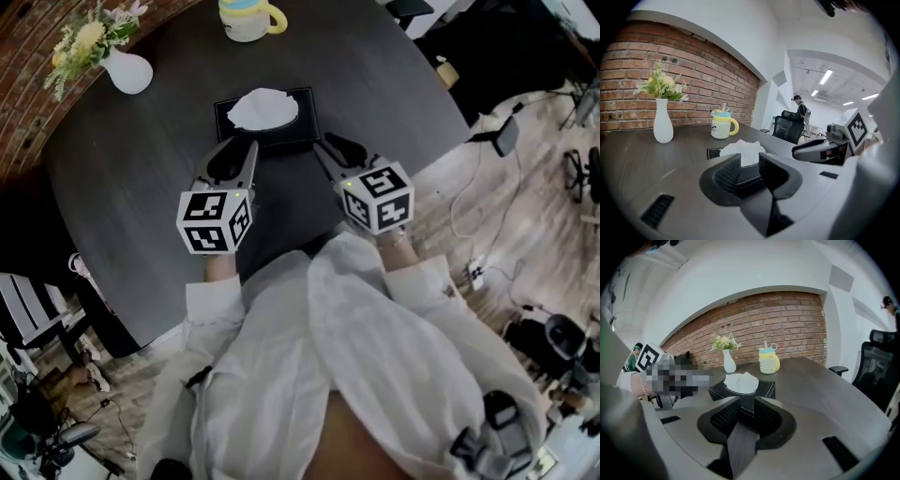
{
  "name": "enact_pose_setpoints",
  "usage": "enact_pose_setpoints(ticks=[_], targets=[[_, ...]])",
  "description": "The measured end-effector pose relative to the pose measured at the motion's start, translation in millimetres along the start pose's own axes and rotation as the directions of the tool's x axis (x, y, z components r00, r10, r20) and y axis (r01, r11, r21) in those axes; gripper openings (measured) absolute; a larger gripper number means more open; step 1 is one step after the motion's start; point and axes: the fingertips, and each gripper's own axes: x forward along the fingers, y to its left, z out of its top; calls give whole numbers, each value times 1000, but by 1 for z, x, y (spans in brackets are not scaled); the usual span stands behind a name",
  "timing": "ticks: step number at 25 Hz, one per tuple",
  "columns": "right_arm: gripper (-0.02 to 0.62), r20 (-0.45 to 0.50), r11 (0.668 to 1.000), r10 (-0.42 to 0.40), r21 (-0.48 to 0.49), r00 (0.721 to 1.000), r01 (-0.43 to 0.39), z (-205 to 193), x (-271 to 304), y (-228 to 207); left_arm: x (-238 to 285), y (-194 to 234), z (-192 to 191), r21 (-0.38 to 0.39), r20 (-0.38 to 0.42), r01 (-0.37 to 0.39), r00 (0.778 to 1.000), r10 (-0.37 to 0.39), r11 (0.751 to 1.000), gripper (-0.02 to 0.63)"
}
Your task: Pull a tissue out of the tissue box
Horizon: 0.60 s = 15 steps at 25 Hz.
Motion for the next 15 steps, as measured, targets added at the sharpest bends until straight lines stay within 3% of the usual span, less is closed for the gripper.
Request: enact_pose_setpoints(ticks=[15], targets=[[87, -56, 994, 104, -25, 993, -106, 19, 47, -27, 20, 33, 1, -49, -46, -123, 992, 121, 991, 124]])
